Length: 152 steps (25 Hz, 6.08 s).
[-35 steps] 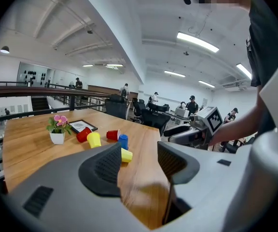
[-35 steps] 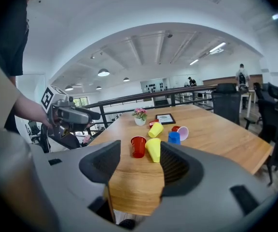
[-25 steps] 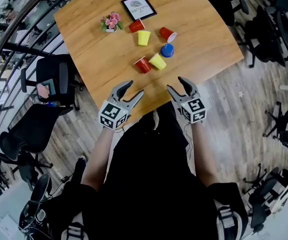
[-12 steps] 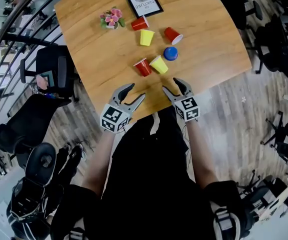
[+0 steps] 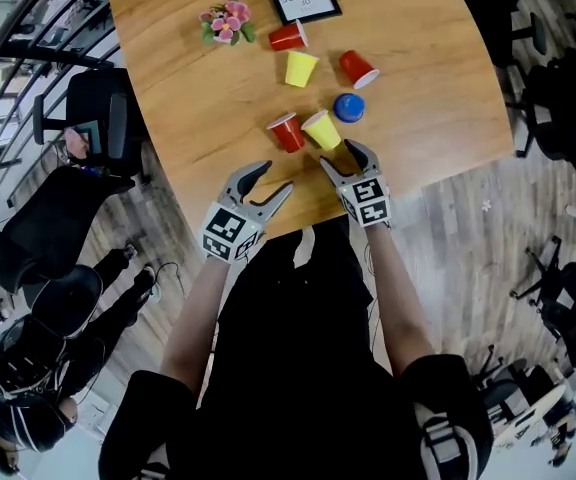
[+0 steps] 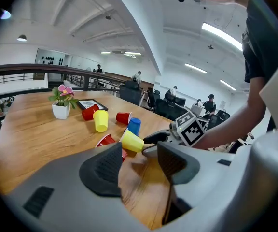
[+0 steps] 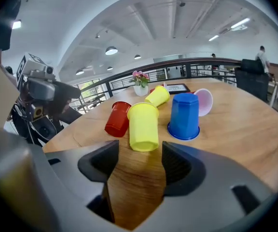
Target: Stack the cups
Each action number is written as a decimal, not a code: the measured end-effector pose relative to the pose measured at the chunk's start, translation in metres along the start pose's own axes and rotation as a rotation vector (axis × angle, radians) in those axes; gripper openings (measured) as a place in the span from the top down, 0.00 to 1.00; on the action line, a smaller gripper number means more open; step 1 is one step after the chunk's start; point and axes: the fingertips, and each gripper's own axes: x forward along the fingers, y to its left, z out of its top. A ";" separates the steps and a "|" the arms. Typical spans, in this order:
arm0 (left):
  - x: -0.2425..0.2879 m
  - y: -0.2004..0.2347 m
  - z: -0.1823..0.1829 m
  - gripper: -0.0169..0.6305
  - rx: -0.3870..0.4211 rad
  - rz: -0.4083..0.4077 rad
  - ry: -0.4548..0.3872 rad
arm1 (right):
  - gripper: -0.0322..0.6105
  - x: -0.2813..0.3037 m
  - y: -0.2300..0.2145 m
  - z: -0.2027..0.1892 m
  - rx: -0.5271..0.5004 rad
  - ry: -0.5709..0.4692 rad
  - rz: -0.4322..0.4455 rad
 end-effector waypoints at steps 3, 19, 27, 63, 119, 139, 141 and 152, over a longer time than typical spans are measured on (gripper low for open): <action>0.001 0.003 -0.001 0.60 -0.010 0.012 0.004 | 0.49 0.010 -0.003 0.000 -0.032 0.025 0.001; 0.036 -0.004 0.014 0.60 0.042 -0.023 0.005 | 0.58 0.012 0.001 0.011 -0.076 0.040 0.034; 0.054 -0.005 0.014 0.60 0.048 -0.038 0.017 | 0.59 -0.007 0.004 0.032 -0.119 0.003 0.044; 0.030 0.015 0.011 0.60 -0.065 0.155 -0.017 | 0.60 0.021 -0.009 0.053 -0.230 0.028 0.090; 0.013 0.047 -0.013 0.60 -0.010 -0.008 0.051 | 0.51 0.053 0.070 0.022 0.056 0.027 0.007; 0.032 0.056 -0.007 0.60 0.018 -0.035 0.055 | 0.59 0.053 0.069 0.025 -0.036 0.047 0.004; 0.035 0.055 -0.008 0.60 0.016 -0.039 0.060 | 0.59 0.049 0.071 0.028 -0.067 0.041 0.027; 0.042 0.050 -0.013 0.60 -0.004 -0.052 0.076 | 0.59 0.025 0.071 0.048 -0.084 -0.044 0.111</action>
